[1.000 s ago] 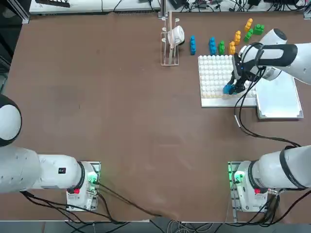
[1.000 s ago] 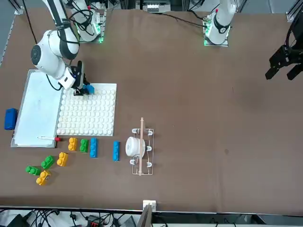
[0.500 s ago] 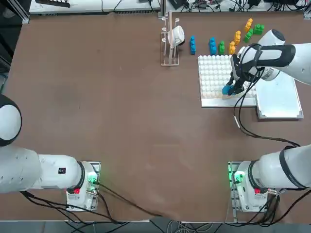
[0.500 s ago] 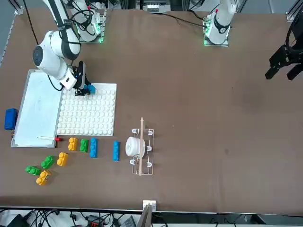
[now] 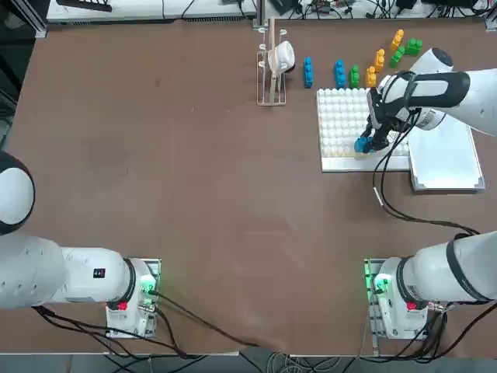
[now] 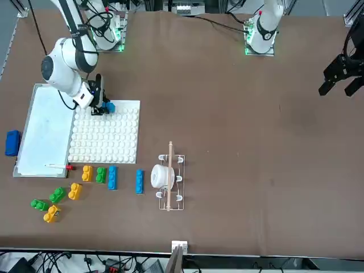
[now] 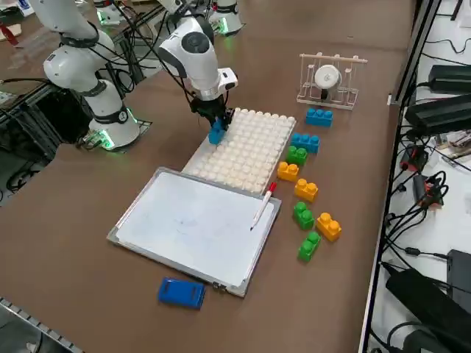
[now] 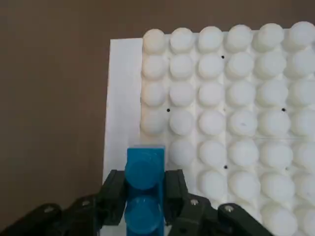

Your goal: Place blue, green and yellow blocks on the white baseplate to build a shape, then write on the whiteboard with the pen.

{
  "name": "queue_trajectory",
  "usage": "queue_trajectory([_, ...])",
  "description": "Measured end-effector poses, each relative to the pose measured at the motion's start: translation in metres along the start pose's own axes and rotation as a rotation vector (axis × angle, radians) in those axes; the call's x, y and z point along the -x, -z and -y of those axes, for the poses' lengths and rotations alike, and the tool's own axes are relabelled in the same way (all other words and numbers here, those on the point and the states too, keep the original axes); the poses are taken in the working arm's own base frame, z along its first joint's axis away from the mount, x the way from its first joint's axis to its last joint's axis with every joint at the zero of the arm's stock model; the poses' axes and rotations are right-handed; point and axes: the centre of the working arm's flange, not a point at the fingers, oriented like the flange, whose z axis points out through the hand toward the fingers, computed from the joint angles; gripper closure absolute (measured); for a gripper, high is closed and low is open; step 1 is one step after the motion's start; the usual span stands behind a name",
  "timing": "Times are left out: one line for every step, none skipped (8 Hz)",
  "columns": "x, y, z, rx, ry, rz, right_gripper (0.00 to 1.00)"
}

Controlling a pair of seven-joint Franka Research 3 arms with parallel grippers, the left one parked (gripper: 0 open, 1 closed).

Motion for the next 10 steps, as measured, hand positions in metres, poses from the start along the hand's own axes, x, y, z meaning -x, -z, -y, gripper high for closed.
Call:
queue_trajectory([-0.001, 0.000, 0.000, 0.000, 0.002, 0.000, 0.59])
queue_trajectory([-0.002, -0.001, 0.000, -0.001, 0.005, 0.001, 0.59])
queue_trajectory([-0.005, -0.004, 0.000, -0.003, 0.009, 0.003, 0.59])
queue_trajectory([-0.006, -0.007, 0.000, -0.003, 0.010, 0.005, 0.59])
queue_trajectory([-0.006, -0.010, -0.001, 0.000, 0.012, 0.008, 0.59])
queue_trajectory([-0.007, -0.011, -0.001, 0.001, 0.015, 0.010, 0.59])
queue_trajectory([-0.007, -0.013, -0.001, 0.001, 0.014, 0.011, 0.59])
queue_trajectory([-0.007, -0.015, -0.002, 0.002, 0.013, 0.012, 0.59])
queue_trajectory([-0.008, -0.017, -0.002, 0.005, 0.011, 0.014, 0.59])
queue_trajectory([-0.008, -0.019, -0.002, 0.004, 0.010, 0.015, 0.59])
